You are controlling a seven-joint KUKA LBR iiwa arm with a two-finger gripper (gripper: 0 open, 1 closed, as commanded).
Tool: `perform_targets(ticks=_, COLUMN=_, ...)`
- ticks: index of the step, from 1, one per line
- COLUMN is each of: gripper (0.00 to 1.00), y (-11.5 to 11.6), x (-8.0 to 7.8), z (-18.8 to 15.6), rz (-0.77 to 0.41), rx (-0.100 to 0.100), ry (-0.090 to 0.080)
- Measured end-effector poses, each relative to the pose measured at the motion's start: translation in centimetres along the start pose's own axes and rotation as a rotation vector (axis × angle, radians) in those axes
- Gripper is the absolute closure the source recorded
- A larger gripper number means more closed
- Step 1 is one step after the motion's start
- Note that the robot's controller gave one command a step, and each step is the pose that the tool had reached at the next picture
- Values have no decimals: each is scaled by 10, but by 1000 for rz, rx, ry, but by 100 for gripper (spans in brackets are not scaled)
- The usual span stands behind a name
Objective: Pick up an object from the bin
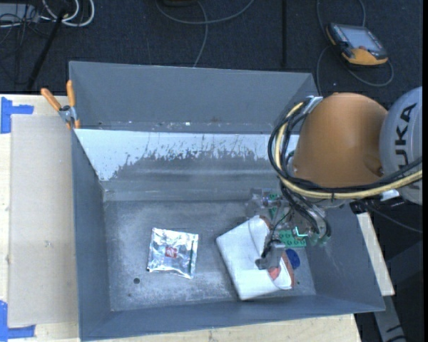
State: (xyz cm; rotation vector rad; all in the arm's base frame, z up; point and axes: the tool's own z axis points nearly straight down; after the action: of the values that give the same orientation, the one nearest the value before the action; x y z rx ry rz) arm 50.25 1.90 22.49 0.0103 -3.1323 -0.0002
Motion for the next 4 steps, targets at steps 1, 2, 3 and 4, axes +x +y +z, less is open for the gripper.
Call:
perform_targets(ticks=1, gripper=0, y=-20, x=-94, z=129, rz=-336, rx=0, ry=-11)
perform_targets(ticks=2, gripper=0, y=-32, x=-83, z=152, rz=-306, rx=-5, ry=-6)
perform_targets(ticks=3, gripper=0, y=-40, x=-68, z=150, rz=-322, rx=-3, ry=-21)
perform_targets(ticks=4, gripper=0, y=-69, x=-48, z=151, rz=-281, rx=-4, ry=-20)
